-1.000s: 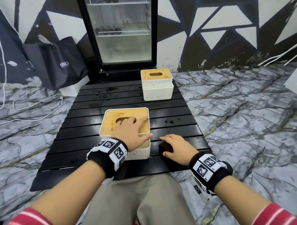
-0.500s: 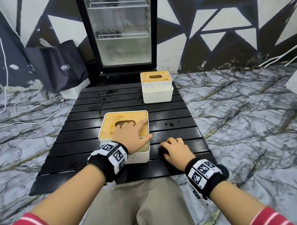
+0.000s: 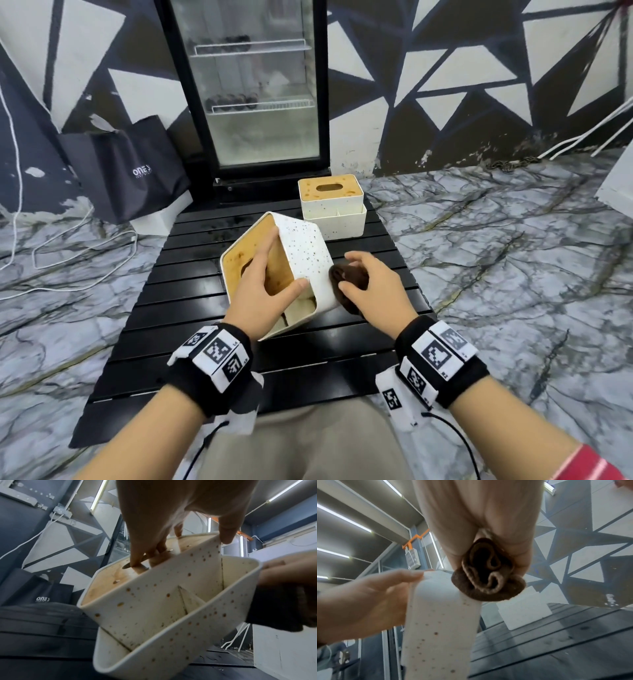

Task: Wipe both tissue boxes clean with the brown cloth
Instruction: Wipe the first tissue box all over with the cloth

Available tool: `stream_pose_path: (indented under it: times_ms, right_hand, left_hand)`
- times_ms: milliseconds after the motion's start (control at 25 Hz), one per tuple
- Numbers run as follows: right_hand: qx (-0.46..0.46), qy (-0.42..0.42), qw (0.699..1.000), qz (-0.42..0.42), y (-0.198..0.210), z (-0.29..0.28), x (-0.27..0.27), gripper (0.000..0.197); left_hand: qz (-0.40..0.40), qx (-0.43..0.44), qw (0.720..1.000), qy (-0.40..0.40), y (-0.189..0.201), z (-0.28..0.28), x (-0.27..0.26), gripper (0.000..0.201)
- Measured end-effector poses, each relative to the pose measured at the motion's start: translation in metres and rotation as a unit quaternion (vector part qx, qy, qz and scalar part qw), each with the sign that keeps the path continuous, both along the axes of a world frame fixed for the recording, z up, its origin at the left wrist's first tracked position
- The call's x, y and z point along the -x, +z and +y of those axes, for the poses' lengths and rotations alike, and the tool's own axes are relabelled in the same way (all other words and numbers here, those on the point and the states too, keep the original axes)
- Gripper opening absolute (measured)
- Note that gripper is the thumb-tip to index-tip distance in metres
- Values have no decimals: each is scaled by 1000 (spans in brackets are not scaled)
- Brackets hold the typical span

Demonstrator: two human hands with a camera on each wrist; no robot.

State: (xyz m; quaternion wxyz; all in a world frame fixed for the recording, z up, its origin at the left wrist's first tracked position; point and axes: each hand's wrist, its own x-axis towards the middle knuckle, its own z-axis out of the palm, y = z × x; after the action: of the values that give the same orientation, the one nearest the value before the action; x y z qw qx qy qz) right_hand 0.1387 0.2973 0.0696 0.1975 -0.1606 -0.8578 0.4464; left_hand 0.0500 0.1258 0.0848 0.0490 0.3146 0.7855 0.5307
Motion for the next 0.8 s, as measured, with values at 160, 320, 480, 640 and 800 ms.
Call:
stream_pose_path:
  times_ms: [160,320,480,640,800]
  right_hand:
    - [37,-6,997,72,5,-17,1,27]
    - [13,4,995,102,-13,-19,6,29]
    - [6,14,992,127,-25,-27,8,36]
    - [-75,12,987,144,-27,-43,12,39]
    - [-65,14,991,115,-18,-34,24,40]
  left_hand:
    - [-20,-52,998,8,-9,-5,-1,86]
    - [-50,-55,997,-13,-10,-10,4,78]
    - [-32,-32,999,0,-6,-9,6,80]
    - [-35,-37,999,-4,-9,-9,13,86]
    - [-52,-47,997,-26,-14,-10,21,91]
